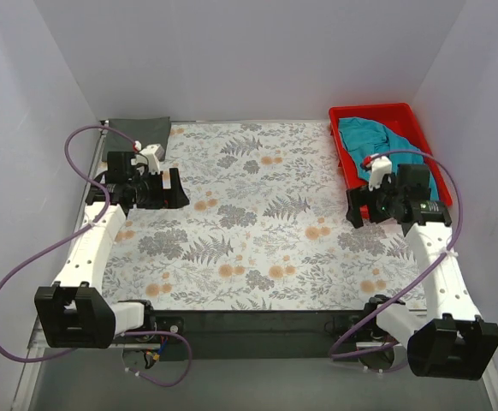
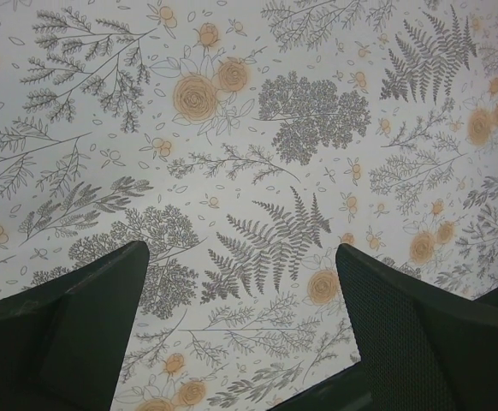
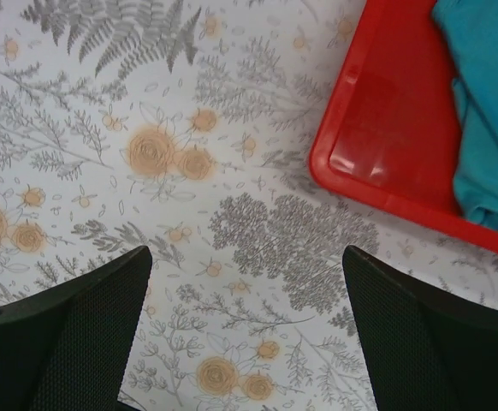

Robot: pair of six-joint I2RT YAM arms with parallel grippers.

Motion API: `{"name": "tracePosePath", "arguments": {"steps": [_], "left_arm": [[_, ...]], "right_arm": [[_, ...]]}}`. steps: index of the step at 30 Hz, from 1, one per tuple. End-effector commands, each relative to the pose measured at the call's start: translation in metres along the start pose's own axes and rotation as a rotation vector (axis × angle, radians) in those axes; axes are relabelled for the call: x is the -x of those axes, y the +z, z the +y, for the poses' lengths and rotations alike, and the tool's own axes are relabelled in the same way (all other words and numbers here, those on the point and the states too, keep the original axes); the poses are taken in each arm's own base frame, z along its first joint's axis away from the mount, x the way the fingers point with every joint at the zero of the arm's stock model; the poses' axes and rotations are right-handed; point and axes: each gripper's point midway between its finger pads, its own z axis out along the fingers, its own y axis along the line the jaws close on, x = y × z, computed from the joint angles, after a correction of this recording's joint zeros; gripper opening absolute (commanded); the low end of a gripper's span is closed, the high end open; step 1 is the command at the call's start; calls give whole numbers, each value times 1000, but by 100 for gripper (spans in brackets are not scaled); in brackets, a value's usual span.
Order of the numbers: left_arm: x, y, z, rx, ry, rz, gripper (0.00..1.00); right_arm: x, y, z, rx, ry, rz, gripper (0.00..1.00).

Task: Fold and stack the t-shirts
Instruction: Grab the tshirt from the pile

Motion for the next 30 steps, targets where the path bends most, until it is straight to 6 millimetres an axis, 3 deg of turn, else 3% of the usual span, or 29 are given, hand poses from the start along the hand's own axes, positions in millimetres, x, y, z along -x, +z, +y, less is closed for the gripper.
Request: {"name": "tracePosePath", "arguments": {"steps": [1,3,5,6,7,9,11,12,14,19,21,24,30], "left_arm": [[31,-16,-11,-18,57,-89,91],[35,-17,-15,-34,63,-90,91],[42,-18,-20,-63,78,-95,91],[43,-18,-21,-69,79,-96,91],[47,-18,-22,-72,82,-101,91],[50,-17,-23,-78,89,-98,91],[51,-12,-20,-76,84,-87,91],[51,-10,-19,-74,82,-85,91],[49,-1,-14,-68,63,-59,91],[45,12,-8,-64,34,-17,91],[43,14,-7,-61,31,-10,91],[39,16,-5,-55,32,0,91],[27,20,3,-27,30,32,91]], "right_arm": [[69,-18,-21,-53,-61,-108,98],[81,-8,-26,-7,-61,-78,98],[112,-12,-44,-34,-63,-117,98],[113,3,-56,-33,-47,-84,98],[135,-3,-68,-59,-59,-120,98],[138,16,-99,-93,-21,-88,98],[163,12,-127,-139,-18,-127,99],[160,30,-141,-135,3,-98,98],[167,48,-166,-140,23,-90,98],[161,90,-204,-164,27,-37,98],[149,112,-219,-168,43,0,98],[126,144,-230,-150,69,55,98],[100,184,-235,-105,109,108,98]]}}
